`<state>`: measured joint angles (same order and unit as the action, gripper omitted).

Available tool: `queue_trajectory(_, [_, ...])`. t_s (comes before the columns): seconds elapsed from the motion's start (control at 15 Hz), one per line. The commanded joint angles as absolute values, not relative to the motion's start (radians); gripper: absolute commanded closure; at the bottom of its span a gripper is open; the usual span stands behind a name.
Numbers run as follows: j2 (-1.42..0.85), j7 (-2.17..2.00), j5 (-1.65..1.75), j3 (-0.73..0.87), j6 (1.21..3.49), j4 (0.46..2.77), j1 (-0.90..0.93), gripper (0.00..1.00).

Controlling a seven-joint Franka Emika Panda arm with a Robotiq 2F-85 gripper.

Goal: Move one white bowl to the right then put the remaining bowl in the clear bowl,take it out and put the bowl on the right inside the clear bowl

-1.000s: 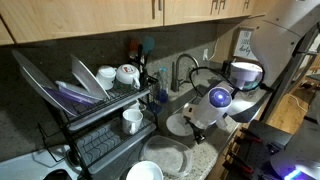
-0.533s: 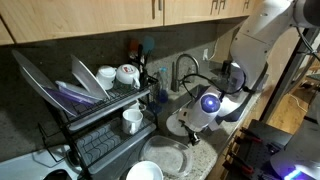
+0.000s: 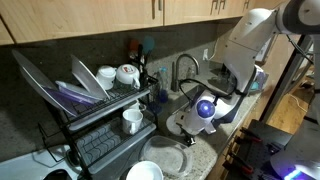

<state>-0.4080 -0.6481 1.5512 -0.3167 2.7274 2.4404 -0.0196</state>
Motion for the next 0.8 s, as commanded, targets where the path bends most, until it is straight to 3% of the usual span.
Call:
queue_trajectory(0.0, [-0.407, -0.721, 1.6, -0.313, 2.689, 2.432, 0.002, 0.87])
queue_trajectory(0.07, [-0.402, -0.733, 1.606, -0.315, 2.687, 2.435, 0.004, 0.95])
queue_trajectory(0.2, [-0.382, -0.759, 1.62, -0.32, 2.674, 2.445, 0.009, 1.0])
queue_trajectory(0.73, [-0.303, -0.846, 1.661, -0.356, 2.63, 2.51, 0.062, 0.96])
